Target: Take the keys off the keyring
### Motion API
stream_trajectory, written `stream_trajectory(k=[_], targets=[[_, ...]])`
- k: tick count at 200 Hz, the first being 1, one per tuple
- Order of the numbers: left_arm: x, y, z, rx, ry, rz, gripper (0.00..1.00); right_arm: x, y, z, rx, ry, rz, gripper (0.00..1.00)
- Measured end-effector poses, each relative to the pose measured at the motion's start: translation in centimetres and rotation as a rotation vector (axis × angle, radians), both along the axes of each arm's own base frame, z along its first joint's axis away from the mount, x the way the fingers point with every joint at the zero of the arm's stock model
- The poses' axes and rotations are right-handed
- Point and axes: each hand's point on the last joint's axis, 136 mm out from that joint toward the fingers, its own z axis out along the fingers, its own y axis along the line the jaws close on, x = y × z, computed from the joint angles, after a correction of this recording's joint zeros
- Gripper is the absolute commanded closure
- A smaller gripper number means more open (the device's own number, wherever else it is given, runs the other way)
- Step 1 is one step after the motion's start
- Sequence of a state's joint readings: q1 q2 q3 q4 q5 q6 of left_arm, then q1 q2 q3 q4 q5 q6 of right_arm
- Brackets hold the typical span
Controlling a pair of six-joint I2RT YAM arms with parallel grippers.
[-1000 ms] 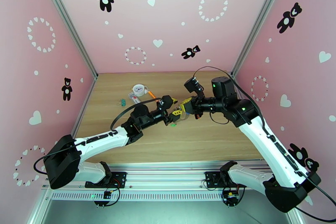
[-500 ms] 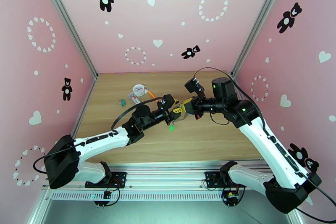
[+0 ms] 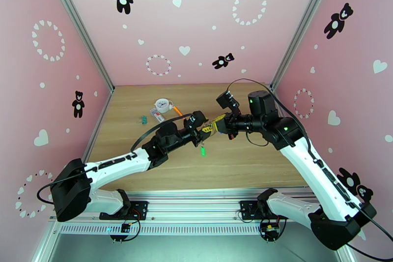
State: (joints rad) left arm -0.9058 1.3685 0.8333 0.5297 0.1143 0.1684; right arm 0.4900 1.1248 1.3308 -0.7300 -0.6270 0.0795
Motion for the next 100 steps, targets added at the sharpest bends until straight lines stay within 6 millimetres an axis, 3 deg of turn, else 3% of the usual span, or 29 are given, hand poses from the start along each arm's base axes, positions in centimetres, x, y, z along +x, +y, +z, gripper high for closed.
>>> stream_trajectory(k=[100], targets=[[-0.86,-0.66,0.77,-0.009,-0.038,-0.007,0.48,-0.04,0.06,0.11,0.009,0.01,-0.002,1.0]])
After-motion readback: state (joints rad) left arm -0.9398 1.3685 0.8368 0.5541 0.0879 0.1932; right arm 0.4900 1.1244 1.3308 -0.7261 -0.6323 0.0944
